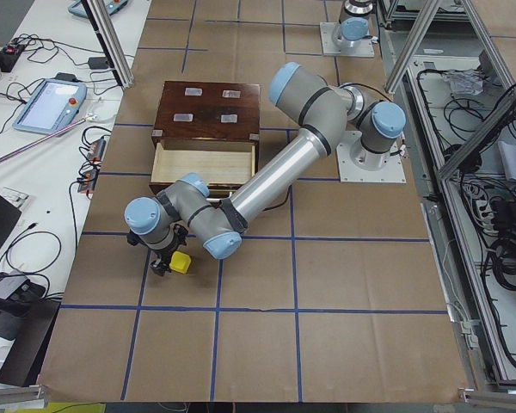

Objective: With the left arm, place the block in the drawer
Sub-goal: 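Lower the left gripper and grasp the yellow cube, then lift the yellow cube and carry it over the open drawer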

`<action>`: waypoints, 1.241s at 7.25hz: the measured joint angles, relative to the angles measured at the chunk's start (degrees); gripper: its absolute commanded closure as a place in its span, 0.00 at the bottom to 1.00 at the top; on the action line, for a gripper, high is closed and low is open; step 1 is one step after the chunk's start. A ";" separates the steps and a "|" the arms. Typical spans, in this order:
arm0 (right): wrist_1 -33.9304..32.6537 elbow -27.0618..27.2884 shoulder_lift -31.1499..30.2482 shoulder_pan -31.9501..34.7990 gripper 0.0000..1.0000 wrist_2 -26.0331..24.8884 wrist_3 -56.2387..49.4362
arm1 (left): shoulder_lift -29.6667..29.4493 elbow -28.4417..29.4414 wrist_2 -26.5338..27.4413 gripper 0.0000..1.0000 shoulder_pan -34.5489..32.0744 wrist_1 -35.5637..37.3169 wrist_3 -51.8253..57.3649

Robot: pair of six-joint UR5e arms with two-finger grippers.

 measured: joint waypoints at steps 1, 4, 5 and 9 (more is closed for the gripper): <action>0.00 -0.01 0.00 0.00 0.00 0.00 -0.04 | -0.76 0.10 0.05 0.02 0.04 0.03 0.02; 0.00 0.00 0.00 0.00 0.00 0.00 -0.04 | -1.49 0.47 0.07 0.32 0.08 0.19 -3.80; 0.00 0.01 0.00 0.00 0.00 0.00 -0.06 | -1.70 0.60 0.06 0.69 0.08 0.21 -4.69; 0.00 0.02 0.00 0.00 0.00 0.00 -0.03 | -1.49 0.48 0.94 1.00 -0.05 -1.02 -5.55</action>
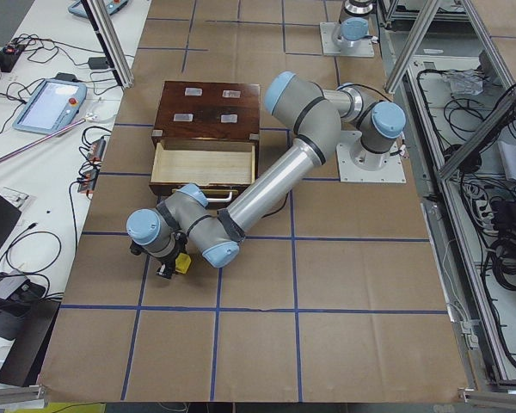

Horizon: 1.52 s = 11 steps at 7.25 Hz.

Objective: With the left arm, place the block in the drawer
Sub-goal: 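Lift the yellow cube and carry it over the open drawer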

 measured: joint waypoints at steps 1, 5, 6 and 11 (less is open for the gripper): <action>0.00 0.00 0.00 0.00 0.00 0.00 -0.01 | 1.77 -0.36 0.10 1.00 -0.13 -2.57 -0.04; 0.00 -0.01 0.00 0.00 0.00 0.00 0.01 | 16.46 -3.86 3.63 1.00 -0.28 -18.43 -4.93; 0.00 -0.03 0.00 0.00 0.00 0.00 0.01 | 20.50 -6.41 4.74 1.00 -0.40 -21.11 -7.82; 0.00 -0.03 0.00 0.00 0.00 0.00 0.05 | 34.77 -22.39 4.67 1.00 -7.84 -18.70 -23.20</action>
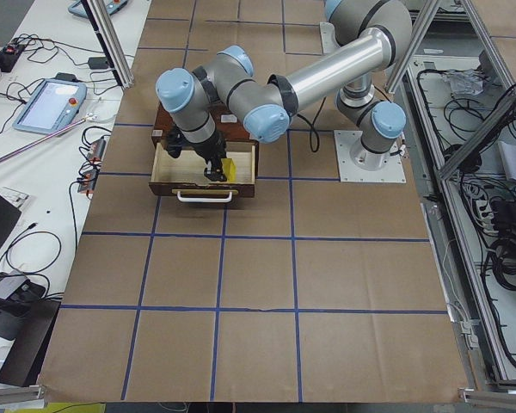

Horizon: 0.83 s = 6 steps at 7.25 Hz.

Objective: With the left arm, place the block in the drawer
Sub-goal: 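Lift the yellow cube and carry it over the open drawer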

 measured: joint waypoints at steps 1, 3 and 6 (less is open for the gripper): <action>0.00 0.00 0.00 0.00 0.00 0.00 0.00 | 0.18 -2.60 0.17 1.00 -1.38 3.78 -1.21; 0.00 0.02 0.00 0.00 0.00 0.00 0.00 | -1.00 -5.61 -0.14 1.00 -2.57 9.16 -2.50; 0.00 0.03 0.00 0.00 0.00 0.00 -0.02 | -2.43 -6.65 -3.68 1.00 -3.76 10.43 -4.03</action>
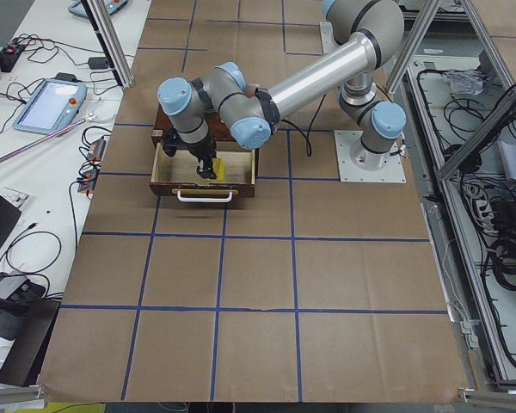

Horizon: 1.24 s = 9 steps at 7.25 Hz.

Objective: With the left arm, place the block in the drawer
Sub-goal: 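Lift the yellow cube and carry it over the open drawer, then lower the cube into the drawer and open the left gripper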

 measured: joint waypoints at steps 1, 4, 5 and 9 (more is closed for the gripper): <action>0.00 0.00 0.00 0.00 0.00 0.00 -0.02 | -0.58 -0.17 -1.67 1.00 -0.31 0.10 -0.24; 0.00 0.00 0.00 0.00 0.00 0.00 -0.02 | -2.28 -0.32 -3.13 1.00 -1.81 0.27 -0.55; 0.00 0.00 0.00 0.00 0.00 0.00 -0.03 | -2.72 -0.23 -3.11 1.00 -1.98 0.31 -0.55; 0.00 0.00 0.00 0.00 0.00 0.00 -0.06 | -4.53 0.75 -2.83 0.55 -2.06 0.39 -0.53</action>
